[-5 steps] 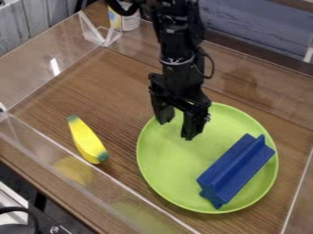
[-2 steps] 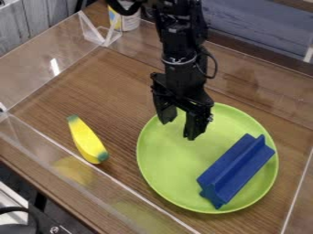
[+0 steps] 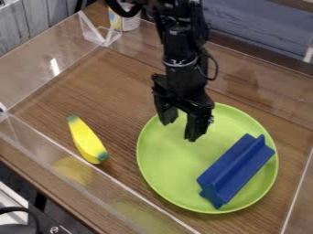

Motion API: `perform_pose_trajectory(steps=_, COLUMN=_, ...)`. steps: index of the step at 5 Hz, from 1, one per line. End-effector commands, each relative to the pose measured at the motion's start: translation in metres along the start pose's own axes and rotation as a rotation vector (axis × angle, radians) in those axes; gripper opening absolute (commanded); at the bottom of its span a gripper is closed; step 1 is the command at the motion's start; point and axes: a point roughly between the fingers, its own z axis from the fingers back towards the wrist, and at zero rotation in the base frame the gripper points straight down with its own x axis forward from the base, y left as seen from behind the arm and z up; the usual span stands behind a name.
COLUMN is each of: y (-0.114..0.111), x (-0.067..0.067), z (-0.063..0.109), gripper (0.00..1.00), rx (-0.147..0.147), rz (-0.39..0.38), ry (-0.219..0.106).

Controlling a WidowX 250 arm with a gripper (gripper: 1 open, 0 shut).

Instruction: Remove the banana from inside the green plate and put it on the table

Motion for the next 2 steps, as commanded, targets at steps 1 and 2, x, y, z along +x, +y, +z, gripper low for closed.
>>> perform_pose_trajectory(steps=1, y=-0.0038, x=0.0053, z=0.0135, gripper=1.00, rx=0.014, rz=-0.019, ry=-0.056)
perform_pose_trajectory(steps=2, y=-0.0047, x=0.0057, z=0.0150, gripper=1.00, rx=0.015, rz=-0.020, ry=-0.062)
